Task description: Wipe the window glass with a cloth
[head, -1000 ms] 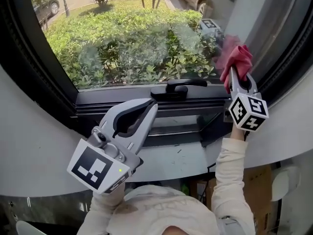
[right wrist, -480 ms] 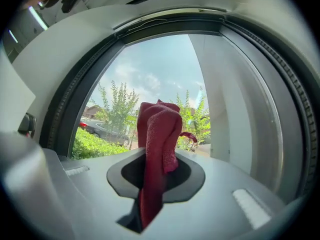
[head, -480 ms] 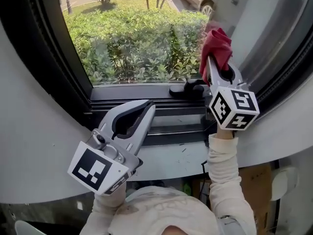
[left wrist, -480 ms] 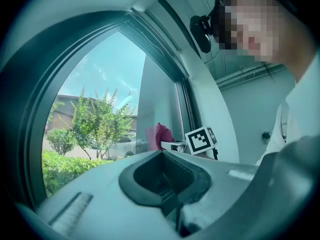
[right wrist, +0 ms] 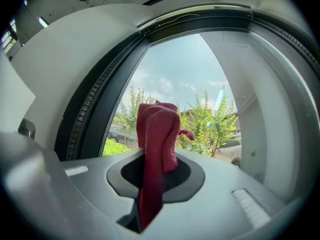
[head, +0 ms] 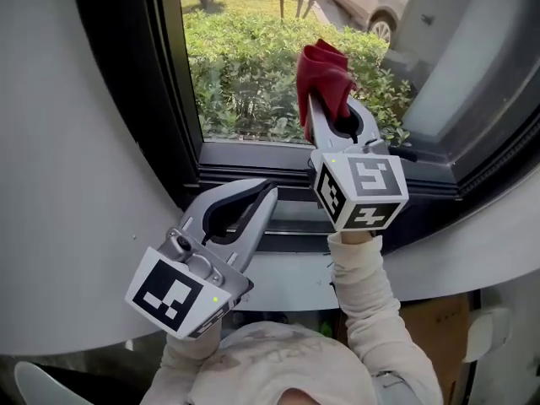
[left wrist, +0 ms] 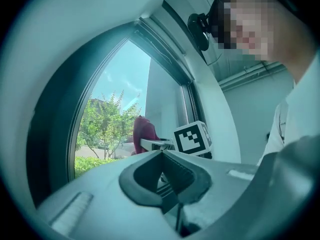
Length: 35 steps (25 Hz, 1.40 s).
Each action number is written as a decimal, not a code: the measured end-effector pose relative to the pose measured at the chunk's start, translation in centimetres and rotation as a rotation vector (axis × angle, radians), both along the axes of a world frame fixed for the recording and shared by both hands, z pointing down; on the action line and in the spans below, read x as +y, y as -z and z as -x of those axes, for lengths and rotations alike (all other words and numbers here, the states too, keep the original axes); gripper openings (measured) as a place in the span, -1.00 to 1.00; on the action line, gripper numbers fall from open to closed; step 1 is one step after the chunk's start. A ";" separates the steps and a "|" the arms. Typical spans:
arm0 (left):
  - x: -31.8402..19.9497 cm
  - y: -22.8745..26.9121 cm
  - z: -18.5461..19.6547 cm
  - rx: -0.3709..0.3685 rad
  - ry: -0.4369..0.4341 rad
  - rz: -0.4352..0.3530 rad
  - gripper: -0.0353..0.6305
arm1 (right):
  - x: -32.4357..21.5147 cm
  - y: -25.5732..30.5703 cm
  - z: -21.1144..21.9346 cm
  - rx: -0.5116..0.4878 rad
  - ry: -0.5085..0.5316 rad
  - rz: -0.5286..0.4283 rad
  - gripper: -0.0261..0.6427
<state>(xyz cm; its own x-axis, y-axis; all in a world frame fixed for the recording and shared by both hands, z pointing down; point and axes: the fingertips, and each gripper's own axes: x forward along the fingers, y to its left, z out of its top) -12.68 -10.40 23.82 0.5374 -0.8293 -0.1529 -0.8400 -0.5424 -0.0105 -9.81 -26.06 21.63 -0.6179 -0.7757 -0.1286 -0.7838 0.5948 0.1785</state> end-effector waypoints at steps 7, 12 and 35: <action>0.8 0.3 1.9 0.002 0.036 -0.006 -0.89 | 1.8 -0.1 6.7 0.035 0.115 -0.013 -0.71; 1.1 0.5 2.3 0.004 0.046 -0.003 -0.89 | 2.3 0.0 7.4 0.033 0.205 -0.041 -0.71; 1.9 -0.8 -5.2 -0.037 -0.094 0.017 -0.89 | 15.5 -4.8 -8.1 -0.077 0.314 0.069 -0.71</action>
